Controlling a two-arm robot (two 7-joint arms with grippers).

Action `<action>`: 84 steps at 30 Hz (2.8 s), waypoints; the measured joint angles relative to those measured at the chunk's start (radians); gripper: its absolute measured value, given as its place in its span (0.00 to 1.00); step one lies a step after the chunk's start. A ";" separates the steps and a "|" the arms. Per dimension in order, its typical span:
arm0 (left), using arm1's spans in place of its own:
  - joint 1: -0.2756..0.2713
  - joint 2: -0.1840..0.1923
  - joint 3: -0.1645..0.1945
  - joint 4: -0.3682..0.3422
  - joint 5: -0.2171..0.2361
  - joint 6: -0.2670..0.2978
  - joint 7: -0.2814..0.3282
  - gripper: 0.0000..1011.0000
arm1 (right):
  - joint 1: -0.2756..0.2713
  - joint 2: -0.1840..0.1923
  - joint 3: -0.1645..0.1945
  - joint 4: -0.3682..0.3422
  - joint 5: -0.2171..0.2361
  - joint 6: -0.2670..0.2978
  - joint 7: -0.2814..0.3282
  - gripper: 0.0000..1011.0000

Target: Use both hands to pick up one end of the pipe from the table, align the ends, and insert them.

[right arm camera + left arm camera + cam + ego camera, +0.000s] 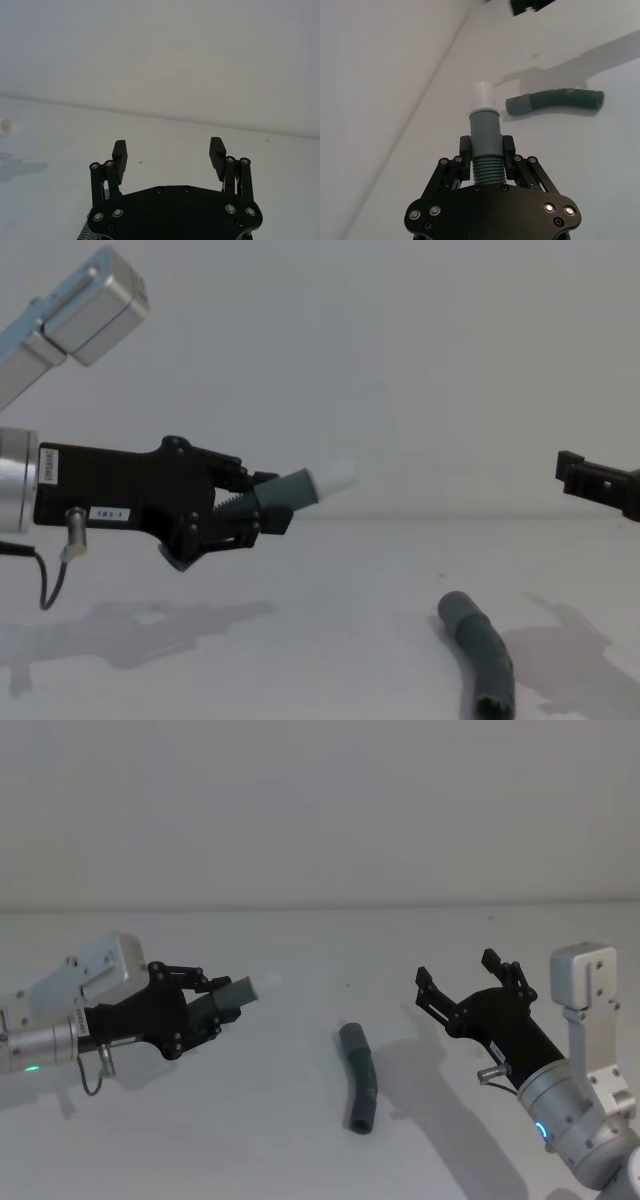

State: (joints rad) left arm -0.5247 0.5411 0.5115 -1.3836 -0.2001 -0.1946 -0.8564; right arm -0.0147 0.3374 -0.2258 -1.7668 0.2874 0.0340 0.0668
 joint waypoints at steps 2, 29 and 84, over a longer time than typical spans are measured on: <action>-0.013 0.000 0.008 0.015 0.004 -0.036 -0.017 0.33 | 0.000 0.000 0.000 0.000 0.000 0.000 0.000 0.99; -0.181 -0.053 0.083 0.254 0.048 -0.480 -0.172 0.33 | -0.001 -0.012 0.002 -0.008 0.000 0.017 -0.009 0.99; -0.209 -0.064 0.093 0.298 0.059 -0.548 -0.184 0.33 | 0.123 -0.031 -0.145 -0.023 -0.094 0.454 0.008 0.99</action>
State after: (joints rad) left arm -0.7336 0.4770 0.6046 -1.0859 -0.1406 -0.7421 -1.0403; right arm 0.1087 0.3068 -0.3705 -1.7898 0.1932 0.4882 0.0744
